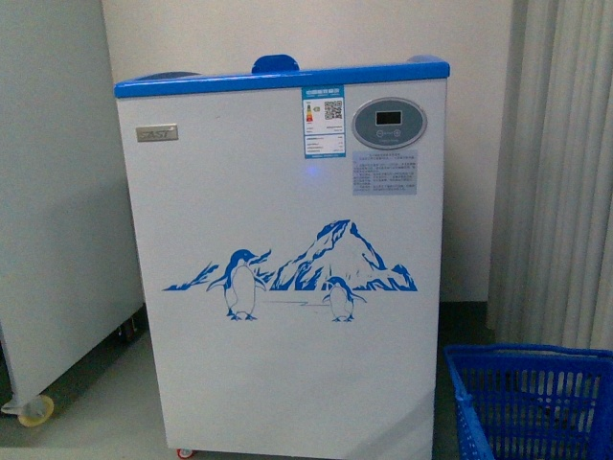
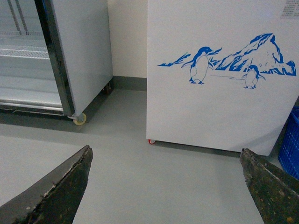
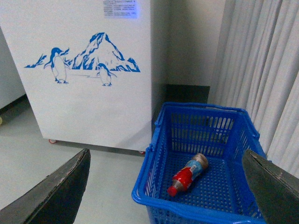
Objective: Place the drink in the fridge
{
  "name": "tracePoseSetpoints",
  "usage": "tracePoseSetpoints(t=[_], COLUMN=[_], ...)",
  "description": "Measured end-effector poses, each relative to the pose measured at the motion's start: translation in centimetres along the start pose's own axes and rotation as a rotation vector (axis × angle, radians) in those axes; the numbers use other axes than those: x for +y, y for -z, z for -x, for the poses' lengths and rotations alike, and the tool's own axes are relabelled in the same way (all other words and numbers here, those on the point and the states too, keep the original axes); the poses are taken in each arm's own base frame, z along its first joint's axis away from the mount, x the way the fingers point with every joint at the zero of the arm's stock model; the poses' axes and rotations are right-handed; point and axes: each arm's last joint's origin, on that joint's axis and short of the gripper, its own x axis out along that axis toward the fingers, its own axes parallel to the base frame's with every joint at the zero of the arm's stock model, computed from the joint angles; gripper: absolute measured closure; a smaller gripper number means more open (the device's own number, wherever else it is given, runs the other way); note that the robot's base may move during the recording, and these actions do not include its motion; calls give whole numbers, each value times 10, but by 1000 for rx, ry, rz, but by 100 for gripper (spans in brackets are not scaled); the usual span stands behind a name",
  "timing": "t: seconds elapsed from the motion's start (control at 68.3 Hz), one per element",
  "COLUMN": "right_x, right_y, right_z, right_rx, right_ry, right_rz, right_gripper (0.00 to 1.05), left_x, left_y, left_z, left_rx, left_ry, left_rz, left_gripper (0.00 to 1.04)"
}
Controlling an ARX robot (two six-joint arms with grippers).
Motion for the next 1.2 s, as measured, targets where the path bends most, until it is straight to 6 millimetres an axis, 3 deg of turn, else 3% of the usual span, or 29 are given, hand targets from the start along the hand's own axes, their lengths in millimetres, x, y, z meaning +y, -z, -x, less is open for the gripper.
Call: tracePoseSetpoints(t=[0.937,1.01,1.098,1.2], right_x=[0,-3,-23,-55], right_y=[0,2,17,41], right_z=[0,-2,-19,-53], right_rx=[4,241,713,843], right_ry=[4,145,407,558], right_rz=[0,-62,-118,-198], right_gripper=[8,8,8,8], left_x=[0,0,0,0], left_y=[0,0,0,0], left_z=[0,0,0,0], left_rx=[2,2,1,2], left_ry=[0,0,-1,0], left_rz=[0,0,0,0], left_gripper=[8,8,8,8])
